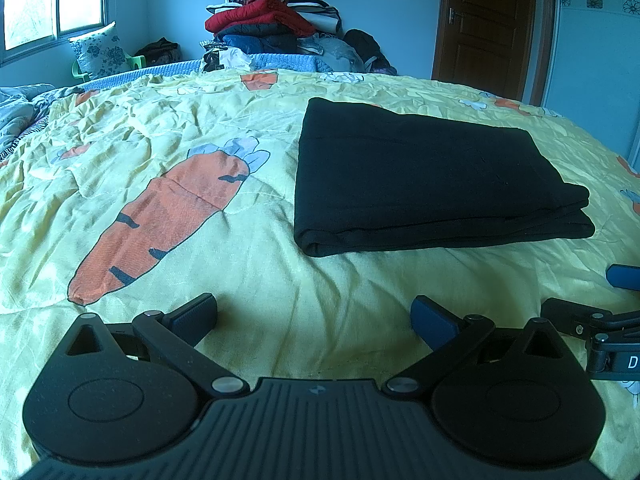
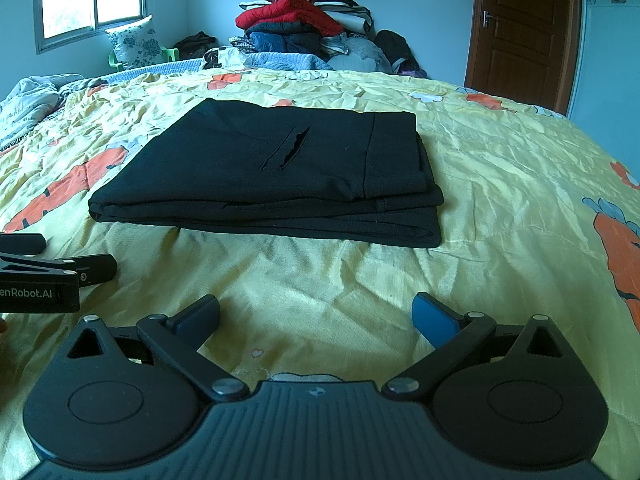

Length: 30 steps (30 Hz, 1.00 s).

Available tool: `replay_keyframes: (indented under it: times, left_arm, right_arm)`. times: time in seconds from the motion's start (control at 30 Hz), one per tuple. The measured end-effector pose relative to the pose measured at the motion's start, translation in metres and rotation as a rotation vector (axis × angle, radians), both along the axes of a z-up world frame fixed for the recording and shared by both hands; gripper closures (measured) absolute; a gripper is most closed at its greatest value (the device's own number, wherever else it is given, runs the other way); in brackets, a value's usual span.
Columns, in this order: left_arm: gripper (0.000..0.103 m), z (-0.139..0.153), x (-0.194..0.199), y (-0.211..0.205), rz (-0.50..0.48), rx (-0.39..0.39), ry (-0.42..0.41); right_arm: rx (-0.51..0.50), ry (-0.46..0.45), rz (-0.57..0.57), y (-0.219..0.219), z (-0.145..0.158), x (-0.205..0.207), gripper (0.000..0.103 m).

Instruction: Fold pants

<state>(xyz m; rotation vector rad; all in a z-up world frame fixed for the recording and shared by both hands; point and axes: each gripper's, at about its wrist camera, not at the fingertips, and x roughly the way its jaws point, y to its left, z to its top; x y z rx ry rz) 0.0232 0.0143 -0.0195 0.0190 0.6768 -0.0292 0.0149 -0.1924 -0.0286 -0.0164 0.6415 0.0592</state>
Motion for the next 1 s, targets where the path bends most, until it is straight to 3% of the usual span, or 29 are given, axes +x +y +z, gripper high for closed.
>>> replay_keyframes:
  times: [0.57,1.0]
  left_arm:
    - [0.0,0.0,0.0,0.0,0.0,-0.002,0.0]
    - [0.0,-0.0002,0.0,-0.0001,0.001,0.001,0.0]
  right_arm:
    - [0.021,-0.008,-0.142,-0.0017,0.0005,0.003,0.0]
    - [0.005,-0.002,-0.134,-0.0011,-0.0002,0.0045,0.0]
